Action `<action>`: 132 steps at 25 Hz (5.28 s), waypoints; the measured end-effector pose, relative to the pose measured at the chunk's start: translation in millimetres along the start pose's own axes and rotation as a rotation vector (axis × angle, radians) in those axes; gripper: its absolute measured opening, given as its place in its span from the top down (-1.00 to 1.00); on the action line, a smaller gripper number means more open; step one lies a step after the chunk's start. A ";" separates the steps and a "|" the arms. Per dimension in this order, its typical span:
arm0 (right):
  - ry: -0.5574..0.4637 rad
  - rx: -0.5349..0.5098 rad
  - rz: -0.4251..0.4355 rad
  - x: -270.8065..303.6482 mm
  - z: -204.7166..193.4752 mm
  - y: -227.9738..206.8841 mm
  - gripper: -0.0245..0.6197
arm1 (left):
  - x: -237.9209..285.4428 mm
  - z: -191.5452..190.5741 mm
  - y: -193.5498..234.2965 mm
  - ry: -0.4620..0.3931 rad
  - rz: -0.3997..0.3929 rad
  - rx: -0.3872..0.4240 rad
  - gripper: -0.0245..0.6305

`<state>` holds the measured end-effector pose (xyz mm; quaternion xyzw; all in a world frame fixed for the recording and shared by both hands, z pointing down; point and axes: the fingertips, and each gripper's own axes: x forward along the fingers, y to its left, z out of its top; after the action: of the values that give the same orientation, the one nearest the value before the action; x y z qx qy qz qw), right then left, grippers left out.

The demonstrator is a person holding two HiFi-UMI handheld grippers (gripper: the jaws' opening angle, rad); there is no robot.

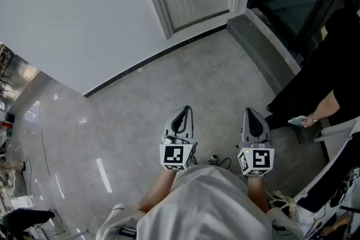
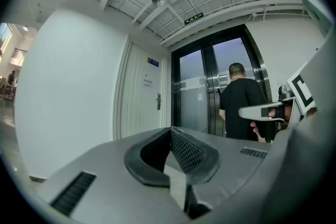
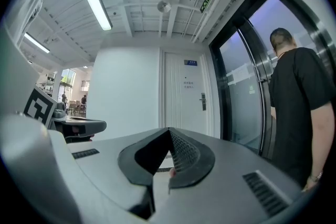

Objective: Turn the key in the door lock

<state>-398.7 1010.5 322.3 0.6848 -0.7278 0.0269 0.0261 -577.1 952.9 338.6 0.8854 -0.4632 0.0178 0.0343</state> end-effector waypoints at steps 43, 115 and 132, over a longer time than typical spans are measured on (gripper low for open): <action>0.063 0.004 -0.061 195.4 -5.3 -76.1 0.94 | 213.3 3.4 74.7 -0.013 -0.012 -0.027 0.91; 0.099 0.039 -0.026 527.8 -19.6 -361.1 0.94 | 624.7 15.2 64.6 0.016 0.057 -0.005 0.91; 0.114 -0.013 -0.064 657.7 -0.6 -399.3 0.94 | 758.7 22.3 115.2 0.004 0.024 -0.030 0.91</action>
<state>-40.0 331.7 373.5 0.7050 -0.7029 0.0606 0.0728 -239.0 264.3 369.5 0.8790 -0.4741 0.0129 0.0482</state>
